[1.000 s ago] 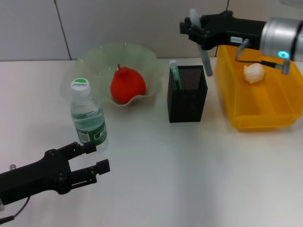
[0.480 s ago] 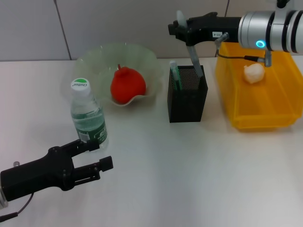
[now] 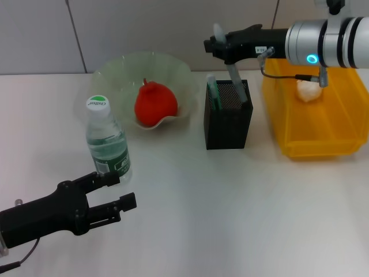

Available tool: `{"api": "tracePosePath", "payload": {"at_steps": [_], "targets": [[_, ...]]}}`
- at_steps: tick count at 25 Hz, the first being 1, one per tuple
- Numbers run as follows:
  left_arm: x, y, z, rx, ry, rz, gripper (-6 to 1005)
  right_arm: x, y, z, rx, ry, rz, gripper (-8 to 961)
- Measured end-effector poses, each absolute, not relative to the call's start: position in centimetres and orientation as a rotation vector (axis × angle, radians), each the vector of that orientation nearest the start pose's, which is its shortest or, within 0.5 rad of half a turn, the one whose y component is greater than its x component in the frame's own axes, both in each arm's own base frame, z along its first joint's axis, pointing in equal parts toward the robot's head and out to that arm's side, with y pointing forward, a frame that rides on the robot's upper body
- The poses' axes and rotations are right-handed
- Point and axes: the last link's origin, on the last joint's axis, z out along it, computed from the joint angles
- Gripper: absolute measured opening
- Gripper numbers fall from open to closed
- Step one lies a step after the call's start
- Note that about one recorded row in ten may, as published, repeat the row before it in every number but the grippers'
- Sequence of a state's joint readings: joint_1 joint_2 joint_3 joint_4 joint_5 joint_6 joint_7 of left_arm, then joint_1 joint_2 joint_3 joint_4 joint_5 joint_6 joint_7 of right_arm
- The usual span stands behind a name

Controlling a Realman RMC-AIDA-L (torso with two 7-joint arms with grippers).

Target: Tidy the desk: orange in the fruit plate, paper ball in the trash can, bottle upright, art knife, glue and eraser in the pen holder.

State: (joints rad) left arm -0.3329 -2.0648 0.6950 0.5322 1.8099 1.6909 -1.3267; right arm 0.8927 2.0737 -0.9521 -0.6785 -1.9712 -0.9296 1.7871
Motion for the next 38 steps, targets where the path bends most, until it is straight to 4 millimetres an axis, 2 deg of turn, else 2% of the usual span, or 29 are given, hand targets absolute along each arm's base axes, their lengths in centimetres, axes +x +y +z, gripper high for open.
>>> {"api": "tracePosePath", "payload": {"at_steps": [5, 17, 24, 25, 27, 29, 30, 31, 32, 34, 35, 36, 38], "targets": [[-30.0, 26.3, 0.0, -2.577, -0.852, -1.013, 832, 14.1, 46.6, -1.3, -2.47, 0.619, 0.49, 183], [-30.0, 26.3, 0.0, -2.578, -0.85, -1.013, 832, 14.6, 46.8, -1.2, -2.433, 0.632, 0.487, 232], [-30.2, 26.1, 0.4, -2.56, -0.807, -1.021, 832, 14.5, 46.1, -0.1, -2.46, 0.604, 0.524, 484], [-30.3, 26.0, 0.8, -2.542, -0.781, -1.034, 832, 14.4, 45.0, 0.8, -2.493, 0.59, 0.584, 506], [-30.4, 26.0, 1.0, -2.532, -0.769, -1.04, 832, 14.4, 44.5, 1.3, -2.504, 0.578, 0.616, 550], [-30.5, 25.9, 1.5, -2.513, -0.744, -1.056, 832, 14.5, 42.9, 2.6, -2.537, 0.541, 0.686, 579], [-30.5, 25.8, 1.9, -2.506, -0.727, -1.067, 832, 14.9, 41.2, 3.6, -2.567, 0.511, 0.738, 587], [-30.5, 25.8, 1.9, -2.506, -0.727, -1.067, 832, 14.9, 41.2, 3.6, -2.567, 0.511, 0.738, 594], [-30.5, 25.8, 1.9, -2.506, -0.727, -1.067, 832, 15.2, 40.3, 3.9, -2.585, 0.502, 0.76, 602], [-30.6, 25.7, 2.2, -2.503, -0.719, -1.076, 832, 16.4, 38.5, 4.3, -2.61, 0.499, 0.801, 637], [-30.6, 25.7, 2.4, -2.501, -0.719, -1.082, 832, 17.8, 36.8, 4.4, -2.628, 0.494, 0.838, 665], [-30.6, 25.7, 2.4, -2.501, -0.719, -1.082, 832, 17.8, 36.8, 4.4, -2.628, 0.494, 0.838, 693], [-30.7, 25.8, 2.7, -2.5, -0.733, -1.078, 832, 19.6, 35.0, 4.2, -2.641, 0.475, 0.864, 749]]}}
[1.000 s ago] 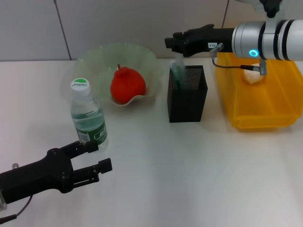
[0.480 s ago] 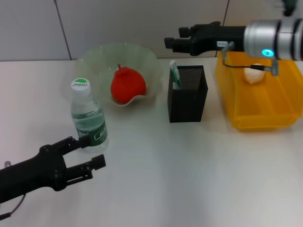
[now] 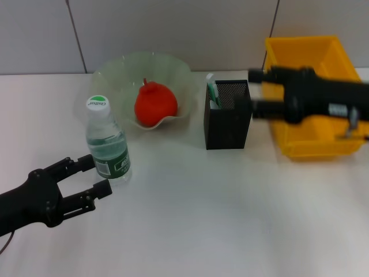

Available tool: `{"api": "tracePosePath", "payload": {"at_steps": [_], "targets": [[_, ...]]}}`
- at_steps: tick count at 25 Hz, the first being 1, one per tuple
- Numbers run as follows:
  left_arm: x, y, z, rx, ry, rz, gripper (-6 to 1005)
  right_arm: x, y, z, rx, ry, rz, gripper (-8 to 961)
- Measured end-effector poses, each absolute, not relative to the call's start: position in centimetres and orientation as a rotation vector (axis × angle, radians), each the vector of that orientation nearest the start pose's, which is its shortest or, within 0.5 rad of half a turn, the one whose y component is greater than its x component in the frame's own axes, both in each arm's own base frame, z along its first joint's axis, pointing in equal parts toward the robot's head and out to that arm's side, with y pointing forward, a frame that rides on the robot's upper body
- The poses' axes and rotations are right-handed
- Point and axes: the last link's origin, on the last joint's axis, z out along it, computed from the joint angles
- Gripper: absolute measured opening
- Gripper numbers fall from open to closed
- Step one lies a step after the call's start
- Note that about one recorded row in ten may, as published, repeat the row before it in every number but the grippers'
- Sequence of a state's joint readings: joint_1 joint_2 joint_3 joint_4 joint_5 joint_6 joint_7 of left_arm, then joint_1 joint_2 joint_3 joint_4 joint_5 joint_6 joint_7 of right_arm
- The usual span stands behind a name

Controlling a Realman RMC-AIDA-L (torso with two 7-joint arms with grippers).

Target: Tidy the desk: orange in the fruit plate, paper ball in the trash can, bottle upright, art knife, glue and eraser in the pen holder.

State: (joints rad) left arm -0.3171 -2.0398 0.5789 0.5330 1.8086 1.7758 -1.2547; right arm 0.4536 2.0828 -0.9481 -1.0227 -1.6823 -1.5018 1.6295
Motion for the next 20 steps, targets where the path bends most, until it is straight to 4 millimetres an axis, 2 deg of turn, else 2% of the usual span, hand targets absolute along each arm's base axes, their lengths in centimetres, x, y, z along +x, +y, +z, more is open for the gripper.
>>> {"api": "tracePosePath", "payload": {"at_steps": [1, 2, 3, 7, 10, 12, 20], "targets": [[-30.8, 25.9, 2.8, -2.5, -0.739, -1.073, 832, 20.4, 34.3, 4.1, -2.641, 0.47, 0.87, 777], [-30.8, 26.2, 3.0, -2.504, -0.748, -1.057, 832, 22.0, 32.9, 3.6, -2.643, 0.471, 0.884, 777], [-30.8, 26.2, 3.0, -2.504, -0.748, -1.057, 832, 22.0, 32.9, 3.6, -2.643, 0.471, 0.884, 777], [-30.9, 26.5, 3.2, -2.522, -0.748, -1.03, 832, 24.8, 30.2, 2.0, -2.687, 0.508, 0.905, 777], [-30.8, 26.5, 3.2, -2.556, -0.729, -1.017, 832, 25.6, 29.1, 1.5, -2.708, 0.493, 0.906, 777], [-30.2, 26.3, 3.2, -2.652, -0.686, -0.999, 832, 26.3, 27.8, 0.9, -2.757, 0.465, 0.89, 777], [-29.1, 26.1, 2.9, -2.825, -0.661, -0.971, 832, 26.9, 26.5, 0.1, -2.862, 0.471, 0.835, 777]]}}
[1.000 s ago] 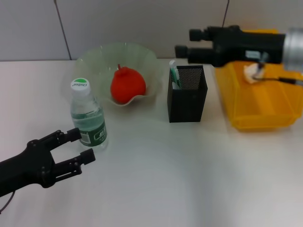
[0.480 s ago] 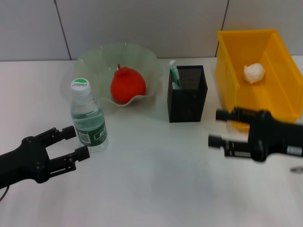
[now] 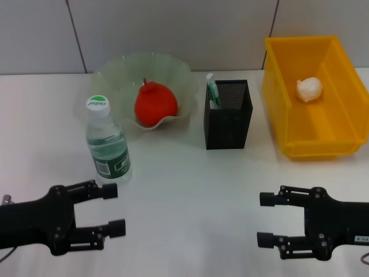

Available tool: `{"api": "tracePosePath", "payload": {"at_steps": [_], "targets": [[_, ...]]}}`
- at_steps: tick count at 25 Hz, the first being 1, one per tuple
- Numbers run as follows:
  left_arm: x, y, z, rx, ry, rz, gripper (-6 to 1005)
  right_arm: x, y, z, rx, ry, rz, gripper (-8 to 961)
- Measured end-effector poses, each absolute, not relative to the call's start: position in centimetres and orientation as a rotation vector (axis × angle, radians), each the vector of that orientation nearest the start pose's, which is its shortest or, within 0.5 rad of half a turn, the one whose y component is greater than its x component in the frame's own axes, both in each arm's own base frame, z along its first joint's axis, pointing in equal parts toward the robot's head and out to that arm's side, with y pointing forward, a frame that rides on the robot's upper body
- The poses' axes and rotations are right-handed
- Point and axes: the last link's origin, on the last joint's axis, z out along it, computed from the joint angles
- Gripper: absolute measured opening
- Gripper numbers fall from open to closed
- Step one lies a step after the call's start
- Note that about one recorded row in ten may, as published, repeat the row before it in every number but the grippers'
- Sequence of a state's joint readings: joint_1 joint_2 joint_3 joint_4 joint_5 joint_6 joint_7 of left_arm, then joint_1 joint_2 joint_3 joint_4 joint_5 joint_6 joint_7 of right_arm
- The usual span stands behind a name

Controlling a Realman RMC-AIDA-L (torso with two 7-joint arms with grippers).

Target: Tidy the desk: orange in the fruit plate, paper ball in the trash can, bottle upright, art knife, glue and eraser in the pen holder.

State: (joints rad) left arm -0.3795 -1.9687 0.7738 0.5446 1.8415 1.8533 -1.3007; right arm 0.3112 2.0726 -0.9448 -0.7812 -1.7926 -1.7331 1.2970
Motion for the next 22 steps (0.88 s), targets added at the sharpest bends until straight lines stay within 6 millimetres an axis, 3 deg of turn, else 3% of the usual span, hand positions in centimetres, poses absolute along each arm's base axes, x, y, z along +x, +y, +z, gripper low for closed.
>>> {"api": "tracePosePath", "payload": {"at_steps": [11, 22], "targets": [[-29.4, 25.7, 2.6, -2.871, -0.691, -0.921, 832, 26.9, 25.8, 0.6, -2.893, 0.457, 0.861, 777], [-28.9, 26.3, 3.2, -2.914, -0.706, -0.884, 832, 28.4, 26.0, 3.7, -2.815, 0.476, 0.861, 777]]}}
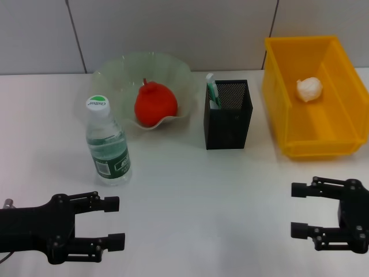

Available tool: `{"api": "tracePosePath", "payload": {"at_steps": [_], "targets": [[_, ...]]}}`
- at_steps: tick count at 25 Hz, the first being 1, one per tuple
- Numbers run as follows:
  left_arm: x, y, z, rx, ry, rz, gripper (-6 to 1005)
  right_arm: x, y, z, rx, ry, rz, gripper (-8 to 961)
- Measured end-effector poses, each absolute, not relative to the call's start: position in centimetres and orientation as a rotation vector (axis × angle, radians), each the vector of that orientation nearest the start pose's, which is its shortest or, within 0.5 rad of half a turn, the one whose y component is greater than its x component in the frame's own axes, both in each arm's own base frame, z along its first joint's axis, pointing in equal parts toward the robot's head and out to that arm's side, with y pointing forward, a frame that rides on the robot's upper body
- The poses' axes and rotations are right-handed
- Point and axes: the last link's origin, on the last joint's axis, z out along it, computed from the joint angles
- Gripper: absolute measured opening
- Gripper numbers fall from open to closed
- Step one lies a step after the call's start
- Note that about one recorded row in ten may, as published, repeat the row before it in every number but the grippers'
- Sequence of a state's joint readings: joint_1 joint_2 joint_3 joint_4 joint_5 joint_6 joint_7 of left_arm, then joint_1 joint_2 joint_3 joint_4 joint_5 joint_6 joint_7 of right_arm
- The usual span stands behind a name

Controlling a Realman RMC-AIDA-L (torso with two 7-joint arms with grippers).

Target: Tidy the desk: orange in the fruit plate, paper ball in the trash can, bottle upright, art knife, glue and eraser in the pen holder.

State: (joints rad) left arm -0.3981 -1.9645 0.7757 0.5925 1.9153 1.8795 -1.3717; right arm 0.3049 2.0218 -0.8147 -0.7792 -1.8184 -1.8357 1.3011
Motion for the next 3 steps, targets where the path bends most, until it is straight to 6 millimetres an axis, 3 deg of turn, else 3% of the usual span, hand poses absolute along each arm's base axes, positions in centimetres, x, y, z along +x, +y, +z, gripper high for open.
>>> {"api": "tracePosePath", "payload": {"at_steps": [3], "targets": [[-28.85, 26.26, 3.17, -2.915, -0.708, -0.883, 832, 28.47, 25.86, 3.73, -2.819, 0.479, 0.857, 777]]}}
